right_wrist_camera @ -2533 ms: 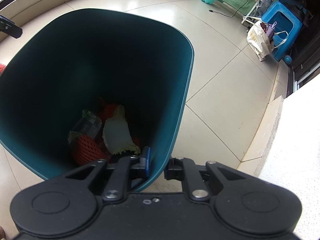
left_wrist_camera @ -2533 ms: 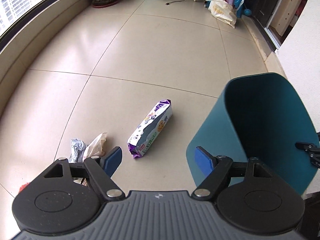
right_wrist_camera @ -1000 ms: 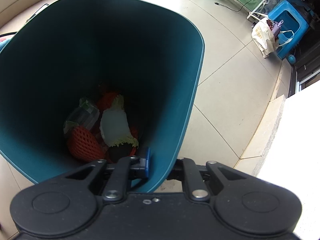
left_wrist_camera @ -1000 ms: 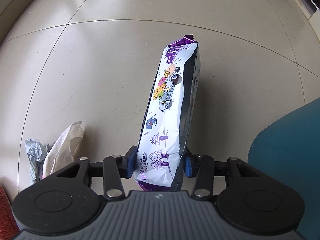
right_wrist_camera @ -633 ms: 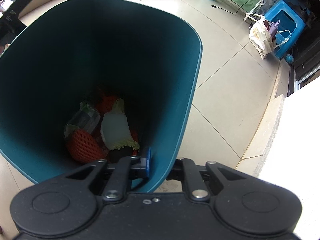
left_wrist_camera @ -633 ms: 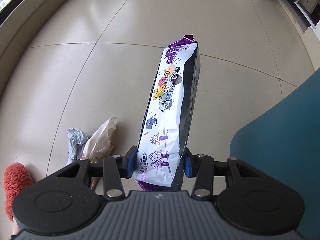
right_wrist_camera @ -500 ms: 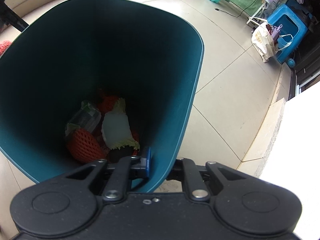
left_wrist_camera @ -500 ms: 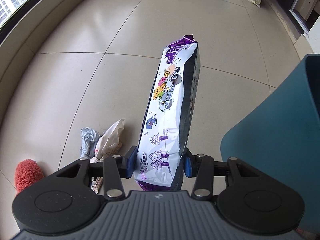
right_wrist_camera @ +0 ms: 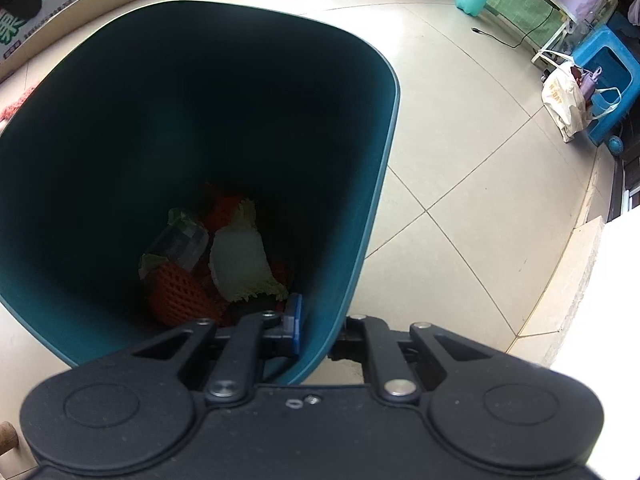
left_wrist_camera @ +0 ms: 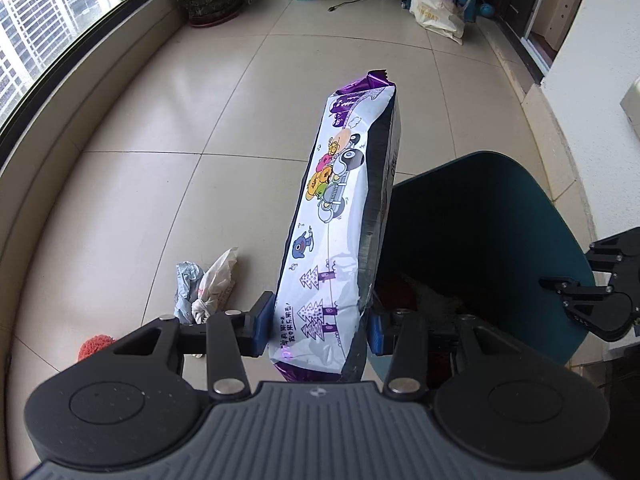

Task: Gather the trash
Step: 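Carry the snack bag with the left tool into the bin and release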

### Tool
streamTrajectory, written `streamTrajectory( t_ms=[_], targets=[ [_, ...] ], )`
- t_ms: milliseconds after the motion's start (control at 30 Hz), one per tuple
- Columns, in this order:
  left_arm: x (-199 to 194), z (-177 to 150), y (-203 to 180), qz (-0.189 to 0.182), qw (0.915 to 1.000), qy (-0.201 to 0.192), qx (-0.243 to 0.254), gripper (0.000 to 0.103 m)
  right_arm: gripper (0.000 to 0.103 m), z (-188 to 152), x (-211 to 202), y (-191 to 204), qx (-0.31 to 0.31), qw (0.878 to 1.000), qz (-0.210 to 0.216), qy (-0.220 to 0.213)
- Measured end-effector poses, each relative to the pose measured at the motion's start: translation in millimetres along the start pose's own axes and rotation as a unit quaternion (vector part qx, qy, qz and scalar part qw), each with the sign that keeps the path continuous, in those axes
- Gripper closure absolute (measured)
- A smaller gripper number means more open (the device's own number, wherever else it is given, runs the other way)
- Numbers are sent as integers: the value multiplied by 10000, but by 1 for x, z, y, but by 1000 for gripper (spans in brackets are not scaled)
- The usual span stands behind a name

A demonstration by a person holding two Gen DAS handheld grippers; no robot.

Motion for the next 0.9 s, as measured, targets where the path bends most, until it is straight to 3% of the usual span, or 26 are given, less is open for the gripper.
streamTrajectory(
  t_ms=[200, 400, 700, 900],
  targets=[
    [14, -8, -53, -258, 9981, 328, 458, 59, 92, -4, 1, 1, 1, 10000, -65, -25],
    [42, -12, -96, -409, 9950, 686, 602, 59, 92, -5, 1, 6, 24, 10000, -57, -74],
    [101, -1, -119, -205, 9910, 1140, 666, 61, 92, -8, 1, 4, 76, 9998, 52, -155],
    [125, 3, -126, -53, 9896, 1233, 744, 61, 92, -11, 2, 1, 34, 9998, 52, -177]
  ],
)
Point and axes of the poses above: each gripper's, at about its wrist camera, not at the fingertips, and x roughly the way its jaws point, y to its left, z to its top, the point moved 8 cm from there along x, roughly the way its jaws point, and after that the axes turned 9 degrees about y, right-handed, at the moved point
